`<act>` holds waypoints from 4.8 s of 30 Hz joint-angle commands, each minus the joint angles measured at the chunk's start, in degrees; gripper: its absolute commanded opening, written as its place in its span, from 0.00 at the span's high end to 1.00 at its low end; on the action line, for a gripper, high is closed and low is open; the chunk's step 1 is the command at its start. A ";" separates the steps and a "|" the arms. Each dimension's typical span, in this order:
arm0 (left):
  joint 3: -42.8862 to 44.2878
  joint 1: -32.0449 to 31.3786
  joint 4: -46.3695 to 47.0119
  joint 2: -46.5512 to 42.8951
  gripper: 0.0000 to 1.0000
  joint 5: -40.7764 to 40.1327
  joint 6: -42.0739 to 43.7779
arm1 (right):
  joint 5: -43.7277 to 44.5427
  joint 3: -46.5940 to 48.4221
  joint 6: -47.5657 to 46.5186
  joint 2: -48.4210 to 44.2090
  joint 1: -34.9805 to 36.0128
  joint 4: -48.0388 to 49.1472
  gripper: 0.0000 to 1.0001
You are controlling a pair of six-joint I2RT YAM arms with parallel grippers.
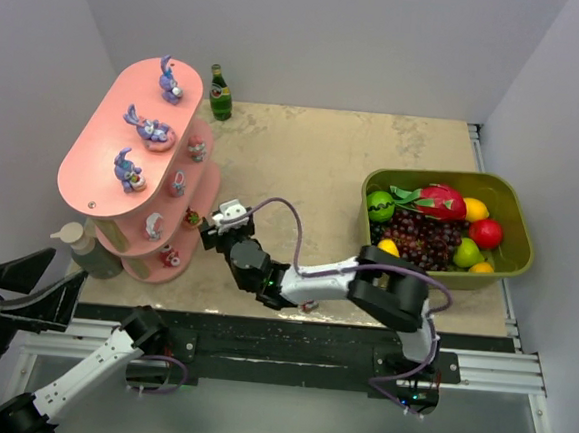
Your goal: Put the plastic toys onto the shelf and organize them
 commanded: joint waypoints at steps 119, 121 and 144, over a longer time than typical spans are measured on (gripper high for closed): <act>-5.42 0.19 2.49 -1.36 0.00 4.90 -2.50 | 8.43 6.81 69.43 -0.82 5.45 -76.17 0.28; -5.42 0.19 2.40 -1.36 0.01 4.90 -2.50 | 9.05 8.22 71.71 0.23 5.45 -78.45 0.28; -3.75 0.27 1.17 -1.71 0.00 4.90 -2.59 | 0.17 -4.25 43.25 -2.84 1.76 -46.20 0.43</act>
